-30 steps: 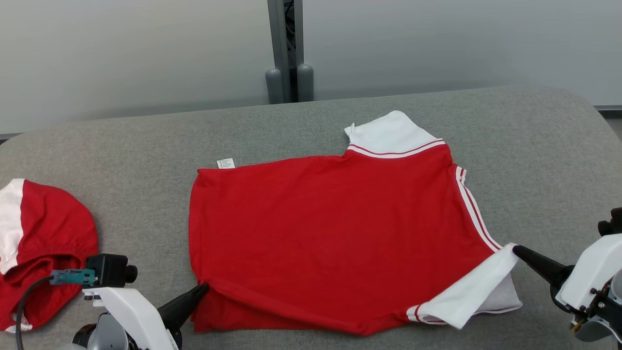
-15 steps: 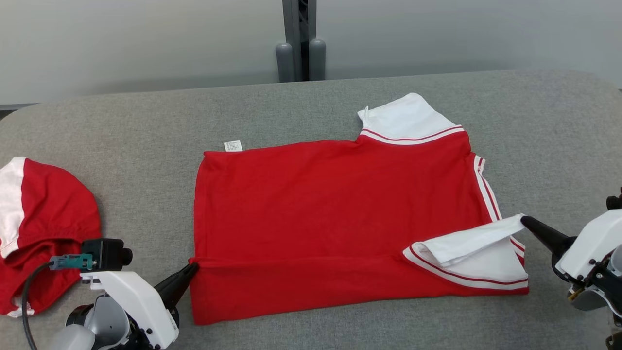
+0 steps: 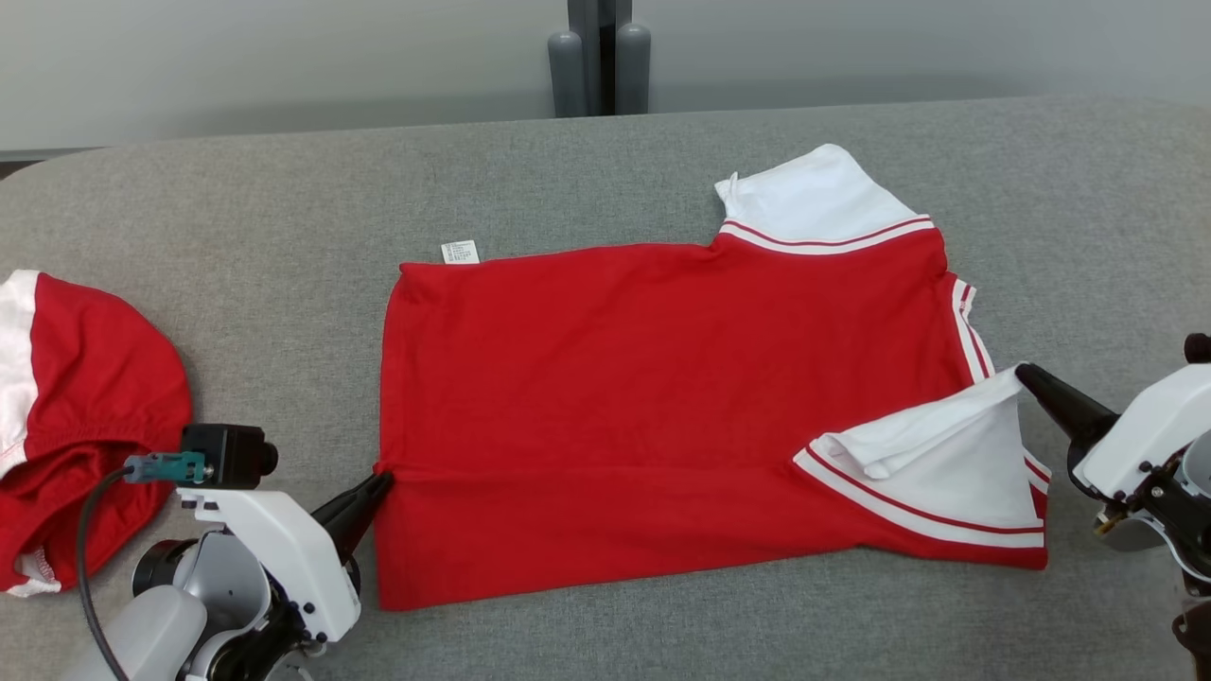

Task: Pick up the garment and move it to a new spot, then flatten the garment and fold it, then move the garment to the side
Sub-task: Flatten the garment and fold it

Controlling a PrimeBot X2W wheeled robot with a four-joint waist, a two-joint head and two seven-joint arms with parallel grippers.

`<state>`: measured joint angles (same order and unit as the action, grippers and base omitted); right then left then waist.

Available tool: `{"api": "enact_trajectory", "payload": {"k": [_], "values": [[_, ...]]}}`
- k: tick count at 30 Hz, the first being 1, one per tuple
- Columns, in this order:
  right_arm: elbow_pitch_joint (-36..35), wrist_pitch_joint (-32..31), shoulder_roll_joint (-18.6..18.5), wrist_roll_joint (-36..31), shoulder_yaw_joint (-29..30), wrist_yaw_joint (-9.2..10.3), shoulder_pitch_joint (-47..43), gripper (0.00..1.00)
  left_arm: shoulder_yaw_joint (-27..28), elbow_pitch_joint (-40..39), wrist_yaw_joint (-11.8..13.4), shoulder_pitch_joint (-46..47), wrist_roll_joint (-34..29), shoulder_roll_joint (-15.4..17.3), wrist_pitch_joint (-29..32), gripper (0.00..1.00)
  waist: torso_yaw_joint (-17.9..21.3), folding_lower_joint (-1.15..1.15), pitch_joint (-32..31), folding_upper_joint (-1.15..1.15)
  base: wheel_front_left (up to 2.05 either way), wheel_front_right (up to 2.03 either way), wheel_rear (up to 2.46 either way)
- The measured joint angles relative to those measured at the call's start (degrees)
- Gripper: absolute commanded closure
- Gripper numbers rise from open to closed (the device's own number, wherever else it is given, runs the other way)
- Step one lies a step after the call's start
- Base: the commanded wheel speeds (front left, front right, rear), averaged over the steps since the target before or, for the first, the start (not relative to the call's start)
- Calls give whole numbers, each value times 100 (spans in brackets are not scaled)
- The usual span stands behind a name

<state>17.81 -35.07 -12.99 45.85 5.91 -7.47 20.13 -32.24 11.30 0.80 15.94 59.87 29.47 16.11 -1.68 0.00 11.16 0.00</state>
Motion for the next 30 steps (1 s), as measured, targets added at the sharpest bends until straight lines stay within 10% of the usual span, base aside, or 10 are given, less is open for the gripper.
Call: {"api": "enact_trajectory", "payload": {"k": [9,10,12,30], "values": [[180,414,-113,166,-268,-1,235,100,-179,322,-74,352,-277,-148,-66,100,-11,0,165,0,0,0,0],[233,466,-123,166,-274,-1,260,99,-199,367,-73,384,-313,-156,-76,86,-7,0,176,0,0,0,0],[369,555,-136,152,-275,-1,291,0,-247,469,-40,433,-370,-169,-49,0,2,0,183,0,0,0,0],[-115,2854,-517,-725,-1054,-1,-26,0,185,617,689,568,-1335,-350,-2295,0,191,0,-220,0,0,0,0]]}}
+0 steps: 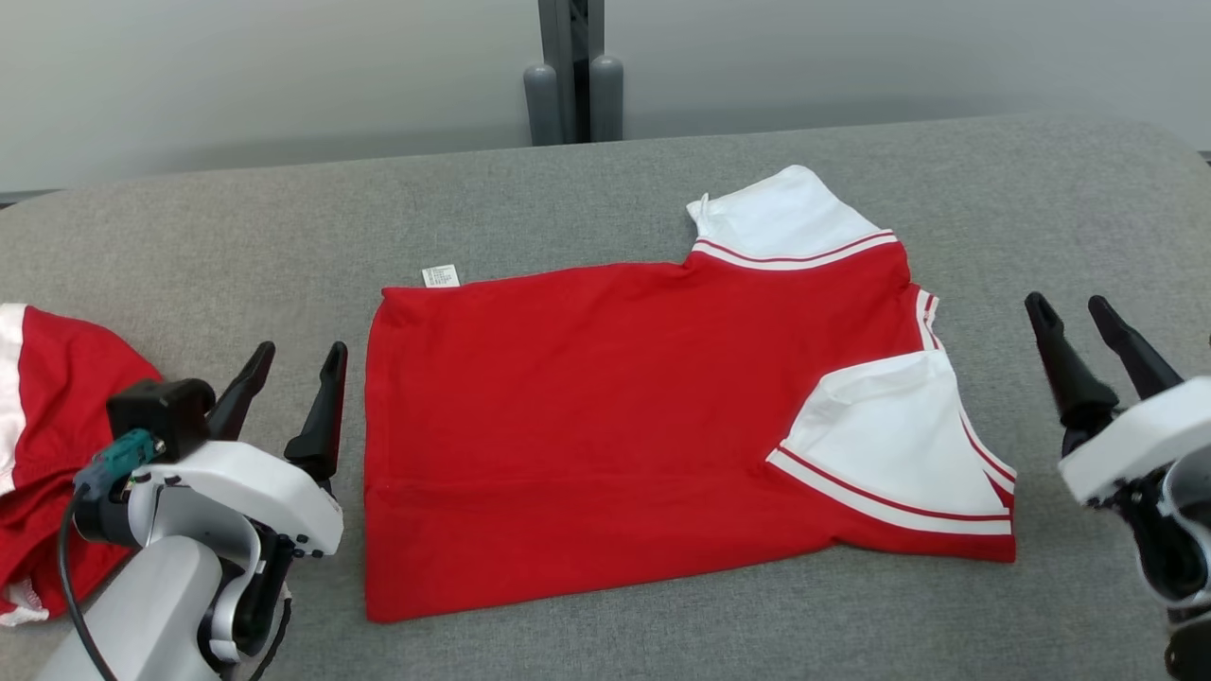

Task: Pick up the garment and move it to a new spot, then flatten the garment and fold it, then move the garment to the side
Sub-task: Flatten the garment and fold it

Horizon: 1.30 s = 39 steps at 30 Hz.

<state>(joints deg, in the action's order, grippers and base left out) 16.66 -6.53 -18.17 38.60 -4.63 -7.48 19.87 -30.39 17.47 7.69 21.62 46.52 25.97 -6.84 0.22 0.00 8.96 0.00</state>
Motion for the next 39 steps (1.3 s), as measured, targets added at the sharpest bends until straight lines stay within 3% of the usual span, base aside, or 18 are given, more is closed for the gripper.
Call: {"api": "enact_trajectory", "payload": {"k": [7,13,21,27,39], "values": [[3,1479,113,-1024,-191,0,-587,0,192,-93,249,-402,-447,-343,-775,0,53,0,-199,0,0,0,0],[381,1964,524,-1314,57,0,-998,0,750,-450,349,-1110,-1258,-778,-809,0,75,0,-318,0,0,0,0],[697,2076,781,-1338,166,0,-1107,0,1271,-355,59,-1719,-1749,-1235,-808,0,119,0,-335,0,0,0,0],[1184,1904,909,-1009,200,0,-1099,0,1127,326,-212,-1785,-1880,-1290,-746,0,103,0,-352,0,0,0,0],[1917,1461,961,-193,5,0,-938,0,911,876,-208,-1749,-1771,-1250,191,0,46,0,-313,0,0,0,0]]}}
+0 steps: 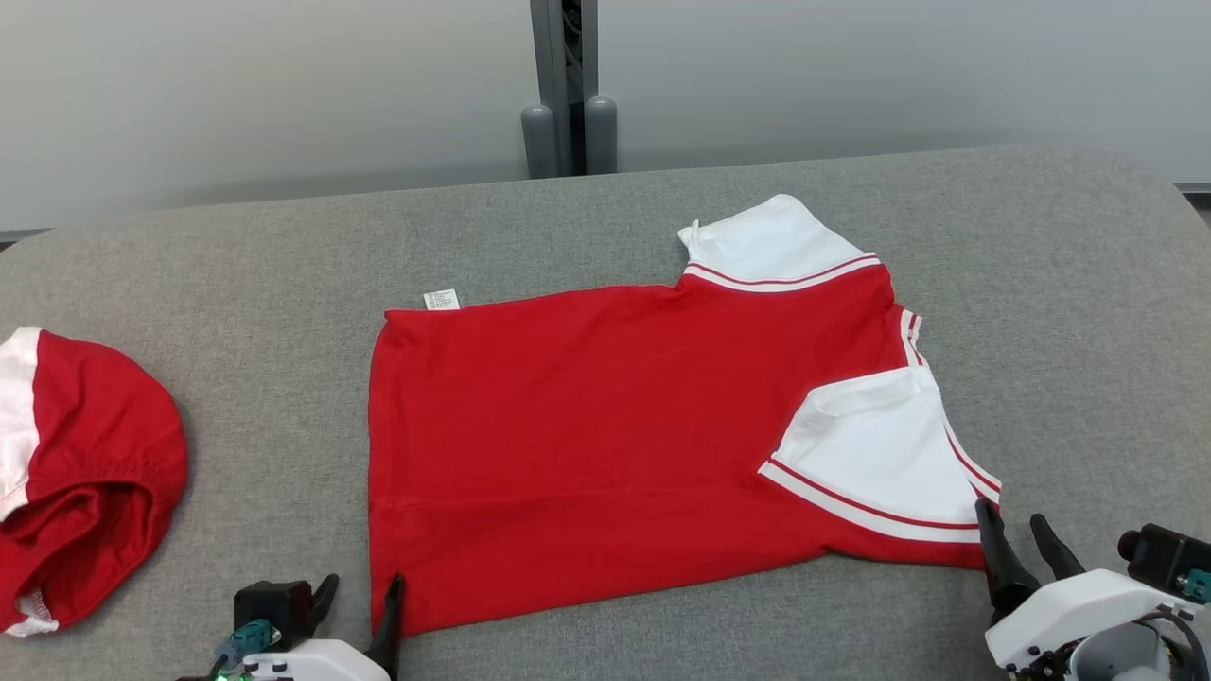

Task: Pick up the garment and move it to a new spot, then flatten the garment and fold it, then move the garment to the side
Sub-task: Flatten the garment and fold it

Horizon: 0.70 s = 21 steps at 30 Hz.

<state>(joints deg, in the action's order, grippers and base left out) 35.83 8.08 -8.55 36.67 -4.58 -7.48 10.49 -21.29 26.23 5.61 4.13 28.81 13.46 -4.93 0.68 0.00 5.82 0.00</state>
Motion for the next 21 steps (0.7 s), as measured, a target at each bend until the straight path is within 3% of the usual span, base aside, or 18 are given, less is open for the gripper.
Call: {"api": "enact_trajectory", "payload": {"k": [8,14,15,16,18,19,21], "values": [[307,75,-88,202,-234,0,132,0,-110,-182,-200,-24,255,1,468,0,13,0,4,0,0,0,0],[561,87,-116,316,-379,0,226,0,-137,-281,-143,-57,313,33,747,0,19,0,-1,0,0,0,0],[594,87,-124,336,-405,0,244,0,-146,-297,-143,-65,338,34,803,9,18,0,3,0,0,0,0],[614,87,-130,374,-433,0,281,0,-158,-312,-143,-70,358,42,849,27,17,0,7,0,0,0,0],[665,103,-141,419,-494,0,352,0,-167,-344,-151,-77,394,51,923,80,14,0,19,0,0,0,0],[710,103,-146,432,-513,0,369,0,-174,-368,-151,-82,405,55,951,100,12,0,29,0,0,0,0],[768,102,-157,520,-548,0,403,0,-186,-411,-152,-96,425,51,984,100,2,0,47,0,0,0,0]]}}
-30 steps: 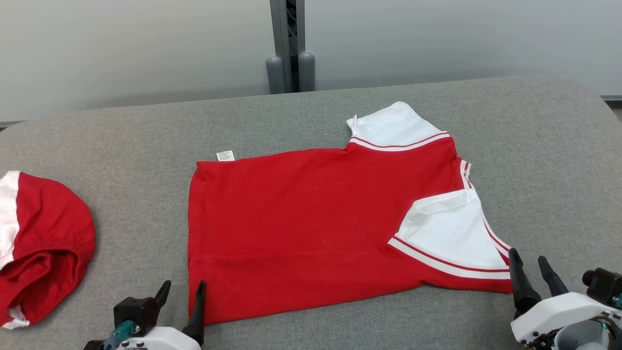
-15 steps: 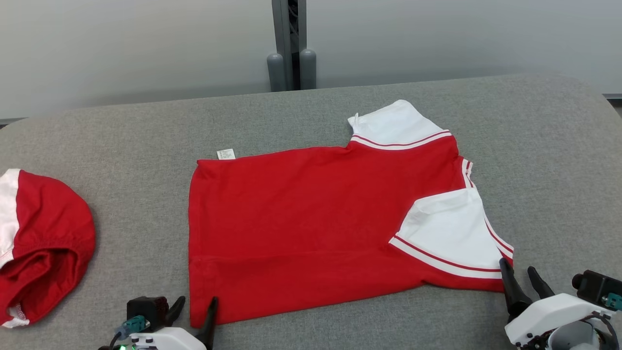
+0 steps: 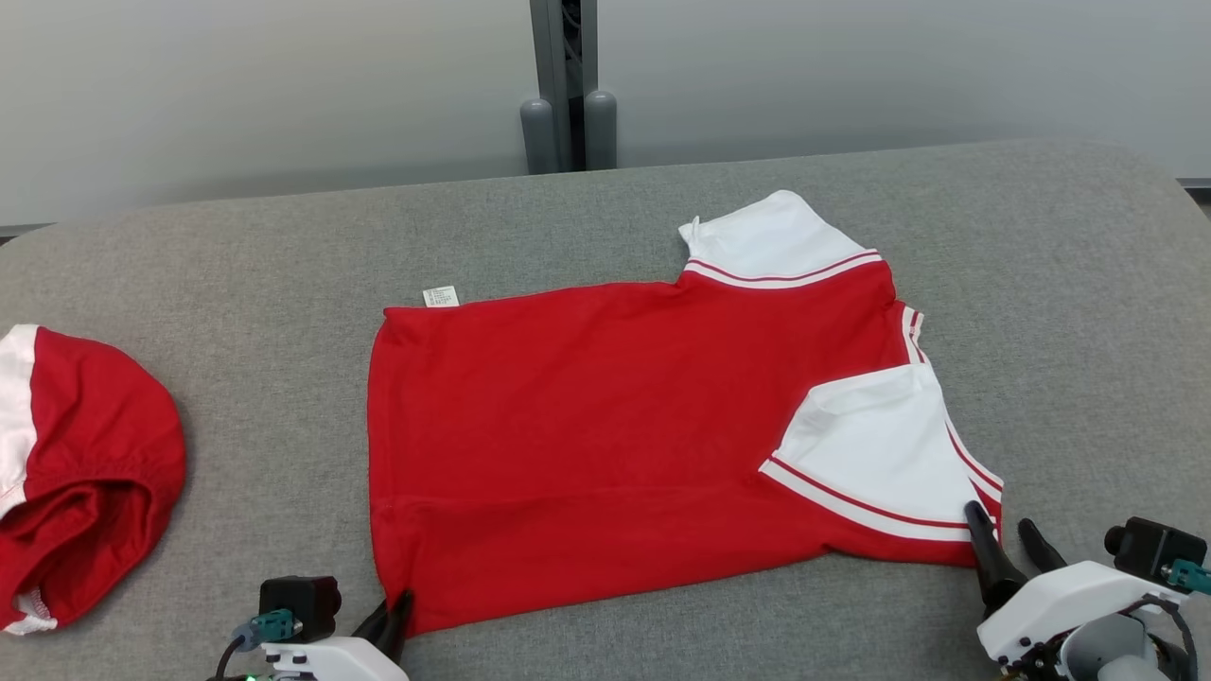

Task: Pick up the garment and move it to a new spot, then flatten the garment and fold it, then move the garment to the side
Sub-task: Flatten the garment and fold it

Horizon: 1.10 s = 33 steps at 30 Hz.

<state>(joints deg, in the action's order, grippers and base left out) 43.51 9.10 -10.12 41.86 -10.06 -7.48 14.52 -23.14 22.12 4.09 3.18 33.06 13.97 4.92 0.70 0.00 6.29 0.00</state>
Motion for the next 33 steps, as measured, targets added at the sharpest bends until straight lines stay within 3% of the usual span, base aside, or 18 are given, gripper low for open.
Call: {"api": "enact_trajectory", "payload": {"k": [3,4,5,6,12,21,33], "values": [[52,-59,-26,109,-98,0,83,0,-5,-57,-8,0,37,14,46,100,-20,0,17,0,0,0,0],[58,-83,-29,156,-147,0,99,26,-8,-78,-14,1,41,24,62,100,-26,0,16,0,0,0,0],[59,-103,-30,216,-180,0,120,69,-12,-93,-43,4,43,44,62,100,-32,0,10,0,0,0,0],[51,-110,-32,279,-205,0,136,100,-19,-104,-52,9,42,71,62,100,-38,0,3,0,0,0,0],[-65,-154,-143,581,-407,0,142,100,-53,-188,-77,94,-44,268,109,100,-46,0,-75,0,0,0,0],[-212,-386,-390,857,-621,0,164,100,-282,-361,-346,233,-238,655,320,100,-16,0,-248,0,0,0,0],[-610,-1944,-865,1155,-688,0,-110,100,-592,-754,-558,5,-121,949,1131,100,103,0,-535,0,0,0,0]]}}
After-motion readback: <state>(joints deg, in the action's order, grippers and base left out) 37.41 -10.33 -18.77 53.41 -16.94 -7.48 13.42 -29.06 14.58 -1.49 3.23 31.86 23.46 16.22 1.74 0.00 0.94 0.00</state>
